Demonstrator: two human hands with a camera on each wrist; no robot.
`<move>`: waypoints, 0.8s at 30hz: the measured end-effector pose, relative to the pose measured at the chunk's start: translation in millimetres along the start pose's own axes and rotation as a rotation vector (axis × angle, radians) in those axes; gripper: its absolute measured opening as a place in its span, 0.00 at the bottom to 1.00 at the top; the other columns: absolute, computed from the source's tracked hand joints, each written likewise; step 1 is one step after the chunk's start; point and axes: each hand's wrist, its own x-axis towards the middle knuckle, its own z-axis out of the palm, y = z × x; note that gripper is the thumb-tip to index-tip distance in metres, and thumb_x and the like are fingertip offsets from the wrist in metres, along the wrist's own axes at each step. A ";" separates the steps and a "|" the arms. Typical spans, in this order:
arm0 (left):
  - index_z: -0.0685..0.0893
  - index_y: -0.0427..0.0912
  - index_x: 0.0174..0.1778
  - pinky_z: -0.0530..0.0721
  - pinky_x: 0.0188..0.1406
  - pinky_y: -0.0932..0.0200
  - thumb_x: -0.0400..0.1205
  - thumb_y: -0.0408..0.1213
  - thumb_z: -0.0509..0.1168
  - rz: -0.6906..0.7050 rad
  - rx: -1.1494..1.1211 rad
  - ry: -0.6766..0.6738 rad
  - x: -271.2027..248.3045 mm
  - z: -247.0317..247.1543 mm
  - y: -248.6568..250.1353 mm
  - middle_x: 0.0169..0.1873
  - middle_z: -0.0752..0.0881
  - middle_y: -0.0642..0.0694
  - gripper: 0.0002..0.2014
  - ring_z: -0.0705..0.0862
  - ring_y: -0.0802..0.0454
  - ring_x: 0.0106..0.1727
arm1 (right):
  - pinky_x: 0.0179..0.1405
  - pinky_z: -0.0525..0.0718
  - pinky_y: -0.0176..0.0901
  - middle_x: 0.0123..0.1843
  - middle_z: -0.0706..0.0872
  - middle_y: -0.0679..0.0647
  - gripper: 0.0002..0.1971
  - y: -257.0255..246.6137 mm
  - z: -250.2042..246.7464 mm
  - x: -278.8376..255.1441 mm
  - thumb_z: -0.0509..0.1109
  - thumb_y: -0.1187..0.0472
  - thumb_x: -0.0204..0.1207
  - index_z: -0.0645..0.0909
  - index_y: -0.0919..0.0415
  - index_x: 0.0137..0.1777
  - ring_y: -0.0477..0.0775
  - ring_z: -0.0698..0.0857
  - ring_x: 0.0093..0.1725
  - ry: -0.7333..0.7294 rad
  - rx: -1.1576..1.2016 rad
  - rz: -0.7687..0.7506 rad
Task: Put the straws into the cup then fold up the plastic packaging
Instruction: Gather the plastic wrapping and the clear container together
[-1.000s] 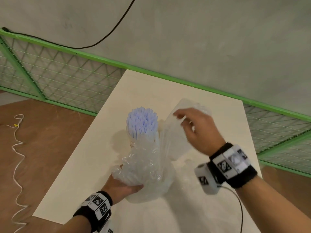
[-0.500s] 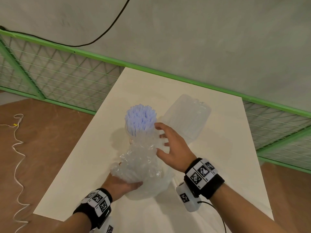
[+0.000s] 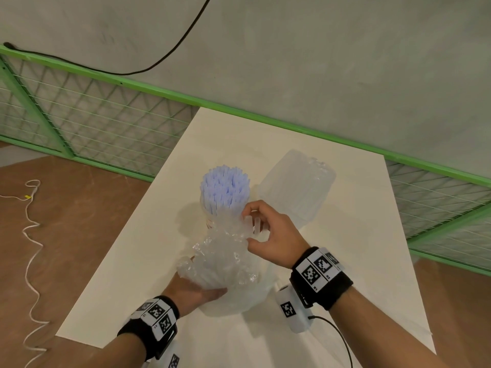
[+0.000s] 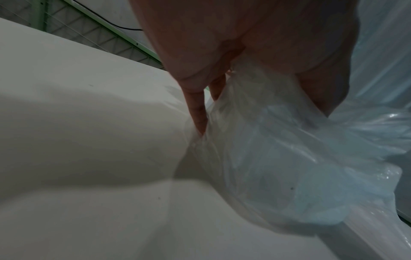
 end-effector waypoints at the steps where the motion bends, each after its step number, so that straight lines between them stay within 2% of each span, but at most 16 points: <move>1: 0.82 0.55 0.52 0.76 0.38 0.84 0.66 0.31 0.83 0.001 0.002 -0.002 0.2 -0.1 0.1 0.36 0.89 0.70 0.24 0.84 0.80 0.42 | 0.46 0.75 0.31 0.46 0.83 0.42 0.24 -0.7 -0.2 0.1 0.76 0.70 0.65 0.76 0.51 0.59 0.43 0.75 0.38 0.006 -0.001 0.000; 4: 0.81 0.55 0.53 0.75 0.37 0.85 0.67 0.32 0.82 0.004 0.015 -0.008 -0.3 -0.1 0.9 0.39 0.89 0.62 0.24 0.83 0.82 0.42 | 0.49 0.73 0.27 0.43 0.83 0.45 0.25 -1.7 -0.7 -1.4 0.75 0.71 0.67 0.76 0.51 0.62 0.45 0.80 0.44 0.046 -0.023 -0.051; 6: 0.81 0.52 0.56 0.75 0.38 0.85 0.67 0.33 0.83 0.006 0.022 -0.001 -0.8 -0.8 1.0 0.42 0.88 0.60 0.25 0.83 0.82 0.42 | 0.51 0.74 0.28 0.43 0.84 0.48 0.22 -0.3 0.7 -3.3 0.74 0.69 0.70 0.79 0.52 0.62 0.47 0.82 0.47 0.092 -0.044 -0.107; 8: 0.82 0.50 0.56 0.76 0.37 0.85 0.67 0.32 0.83 -0.007 0.019 -0.006 -0.9 -1.1 -0.2 0.38 0.89 0.64 0.25 0.83 0.81 0.42 | 0.52 0.76 0.31 0.44 0.84 0.48 0.16 2.8 4.0 -5.2 0.73 0.66 0.72 0.82 0.53 0.59 0.48 0.84 0.48 0.129 -0.076 -0.158; 11: 0.81 0.54 0.48 0.76 0.34 0.84 0.69 0.29 0.81 -0.020 0.014 -0.025 -3.8 -0.6 6.3 0.30 0.87 0.72 0.20 0.83 0.82 0.37 | 0.53 0.76 0.31 0.48 0.85 0.42 0.13 4.7 6.5 -6.7 0.72 0.67 0.74 0.83 0.55 0.58 0.46 0.85 0.50 0.136 -0.100 -0.169; 13: 0.80 0.55 0.45 0.76 0.34 0.85 0.71 0.28 0.79 -0.008 0.005 -0.047 -6.0 0.8 12.0 0.27 0.84 0.78 0.20 0.82 0.83 0.35 | 0.56 0.79 0.34 0.54 0.86 0.40 0.16 0.5 4.2 -7.4 0.71 0.68 0.76 0.81 0.54 0.62 0.46 0.86 0.54 0.093 -0.037 -0.127; 16: 0.80 0.55 0.45 0.76 0.36 0.84 0.71 0.29 0.79 0.000 0.010 -0.062 -7.5 0.9 14.4 0.29 0.83 0.81 0.19 0.82 0.83 0.37 | 0.56 0.81 0.38 0.58 0.87 0.44 0.22 -4.9 1.5 -6.7 0.70 0.70 0.76 0.79 0.52 0.69 0.46 0.86 0.60 0.037 -0.027 -0.148; 18: 0.81 0.55 0.49 0.77 0.39 0.81 0.68 0.32 0.81 0.011 0.002 -0.055 -5.7 -0.2 10.9 0.35 0.86 0.79 0.21 0.84 0.81 0.42 | 0.56 0.80 0.35 0.53 0.87 0.40 0.20 -3.3 2.4 -5.7 0.70 0.71 0.75 0.83 0.55 0.65 0.43 0.86 0.56 0.051 -0.071 -0.185; 21: 0.83 0.53 0.55 0.79 0.40 0.80 0.66 0.34 0.83 -0.001 -0.005 -0.037 -3.8 -1.5 5.9 0.41 0.88 0.74 0.25 0.85 0.77 0.45 | 0.47 0.76 0.28 0.48 0.84 0.34 0.15 2.0 2.5 -7.4 0.73 0.70 0.73 0.84 0.56 0.58 0.40 0.83 0.48 0.091 -0.092 -0.173; 23: 0.82 0.53 0.55 0.77 0.38 0.83 0.67 0.34 0.83 -0.002 0.011 -0.038 -4.3 -1.2 7.9 0.39 0.88 0.76 0.24 0.84 0.79 0.44 | 0.45 0.73 0.24 0.46 0.84 0.37 0.12 3.1 2.7 -10.0 0.74 0.69 0.73 0.81 0.56 0.54 0.41 0.81 0.46 0.108 -0.088 -0.147; 24: 0.82 0.54 0.52 0.76 0.37 0.84 0.68 0.32 0.82 -0.002 0.021 -0.043 -5.9 -0.6 10.9 0.35 0.86 0.79 0.22 0.83 0.82 0.41 | 0.45 0.72 0.24 0.46 0.85 0.40 0.11 3.2 3.4 -11.7 0.74 0.68 0.73 0.80 0.56 0.53 0.43 0.82 0.46 0.119 -0.080 -0.138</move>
